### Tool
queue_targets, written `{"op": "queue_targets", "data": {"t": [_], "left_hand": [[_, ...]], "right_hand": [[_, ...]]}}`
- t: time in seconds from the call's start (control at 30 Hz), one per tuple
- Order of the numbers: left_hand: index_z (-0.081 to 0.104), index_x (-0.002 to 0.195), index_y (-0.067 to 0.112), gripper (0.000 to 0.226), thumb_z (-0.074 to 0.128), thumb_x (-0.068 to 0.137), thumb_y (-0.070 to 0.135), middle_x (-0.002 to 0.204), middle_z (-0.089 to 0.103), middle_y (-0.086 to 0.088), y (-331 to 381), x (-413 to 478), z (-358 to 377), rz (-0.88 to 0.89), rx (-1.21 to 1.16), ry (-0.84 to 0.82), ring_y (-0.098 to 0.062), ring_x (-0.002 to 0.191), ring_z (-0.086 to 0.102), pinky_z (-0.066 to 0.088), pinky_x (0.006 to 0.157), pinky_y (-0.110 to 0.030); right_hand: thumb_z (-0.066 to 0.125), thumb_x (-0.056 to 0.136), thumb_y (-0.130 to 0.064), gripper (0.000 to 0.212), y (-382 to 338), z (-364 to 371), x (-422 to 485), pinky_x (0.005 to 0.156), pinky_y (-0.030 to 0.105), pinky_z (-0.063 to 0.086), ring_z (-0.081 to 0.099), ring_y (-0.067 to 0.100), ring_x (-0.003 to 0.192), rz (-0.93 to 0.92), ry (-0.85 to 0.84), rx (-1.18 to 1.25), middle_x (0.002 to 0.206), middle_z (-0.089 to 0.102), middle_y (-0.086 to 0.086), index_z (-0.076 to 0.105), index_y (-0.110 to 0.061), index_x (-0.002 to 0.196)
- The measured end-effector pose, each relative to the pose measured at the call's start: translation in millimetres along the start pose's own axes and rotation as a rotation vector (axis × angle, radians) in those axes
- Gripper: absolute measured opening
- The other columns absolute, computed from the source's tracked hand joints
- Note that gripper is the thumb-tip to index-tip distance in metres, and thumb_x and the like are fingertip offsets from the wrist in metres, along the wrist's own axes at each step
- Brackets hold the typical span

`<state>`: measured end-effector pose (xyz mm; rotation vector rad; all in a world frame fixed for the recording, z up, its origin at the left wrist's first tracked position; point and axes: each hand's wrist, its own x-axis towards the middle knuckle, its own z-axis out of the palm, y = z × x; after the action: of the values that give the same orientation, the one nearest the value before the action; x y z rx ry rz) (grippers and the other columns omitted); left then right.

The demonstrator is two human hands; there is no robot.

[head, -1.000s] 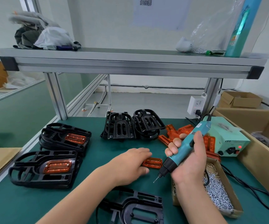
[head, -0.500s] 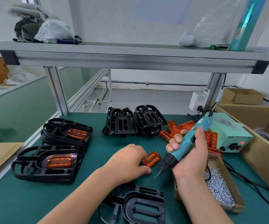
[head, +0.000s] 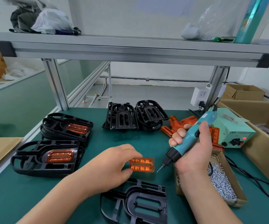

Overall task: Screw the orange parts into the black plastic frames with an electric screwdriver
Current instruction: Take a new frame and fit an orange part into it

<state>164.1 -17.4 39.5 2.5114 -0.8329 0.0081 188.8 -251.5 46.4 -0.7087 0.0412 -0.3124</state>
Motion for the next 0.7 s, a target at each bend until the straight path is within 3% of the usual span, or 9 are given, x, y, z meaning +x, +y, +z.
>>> {"op": "queue_targets", "data": {"t": [0.13,0.33,0.47,0.57,0.7], "left_hand": [[0.064,0.131,0.035,0.042,0.067,0.093,0.018,0.123,0.054,0.027,3,-17,-8,0.049,-0.019,0.021,0.004,0.116,0.055,0.043,0.102,-0.019],[0.062,0.130,0.036,0.044,0.062,0.092,0.013,0.123,0.054,0.025,21,-20,-12,0.135,-0.020,-0.028,0.002,0.116,0.055,0.043,0.100,-0.022],[0.061,0.130,0.037,0.042,0.062,0.093,0.017,0.123,0.054,0.024,27,-22,-15,0.143,-0.036,-0.068,0.000,0.118,0.056,0.045,0.101,-0.025],[0.064,0.126,0.039,0.038,0.065,0.091,0.025,0.121,0.058,0.026,29,-25,-16,0.157,-0.043,-0.103,0.003,0.119,0.054,0.042,0.102,-0.020],[0.071,0.116,0.037,0.028,0.068,0.089,0.029,0.117,0.065,0.027,33,-26,-12,0.210,-0.034,-0.182,0.000,0.121,0.052,0.044,0.100,-0.020]], "right_hand": [[0.046,0.110,-0.050,0.060,-4,9,-7,0.057,0.023,0.048,0.056,0.007,0.055,-0.023,0.009,-0.014,0.062,0.060,-0.009,0.073,-0.030,0.061],[0.048,0.108,-0.054,0.061,-5,6,-4,0.055,0.021,0.050,0.059,0.005,0.054,-0.031,0.041,-0.025,0.062,0.062,-0.010,0.075,-0.031,0.058],[0.054,0.102,-0.058,0.053,-4,2,-2,0.058,0.023,0.051,0.060,0.006,0.056,-0.061,0.043,-0.037,0.064,0.064,-0.010,0.076,-0.032,0.061],[0.055,0.104,-0.057,0.050,-2,-4,1,0.060,0.023,0.055,0.065,0.004,0.059,-0.106,0.063,-0.079,0.066,0.068,-0.014,0.078,-0.039,0.065],[0.057,0.105,-0.055,0.043,1,-8,7,0.057,0.026,0.046,0.052,0.013,0.058,-0.035,0.049,0.019,0.072,0.056,0.000,0.069,-0.022,0.079]]}}
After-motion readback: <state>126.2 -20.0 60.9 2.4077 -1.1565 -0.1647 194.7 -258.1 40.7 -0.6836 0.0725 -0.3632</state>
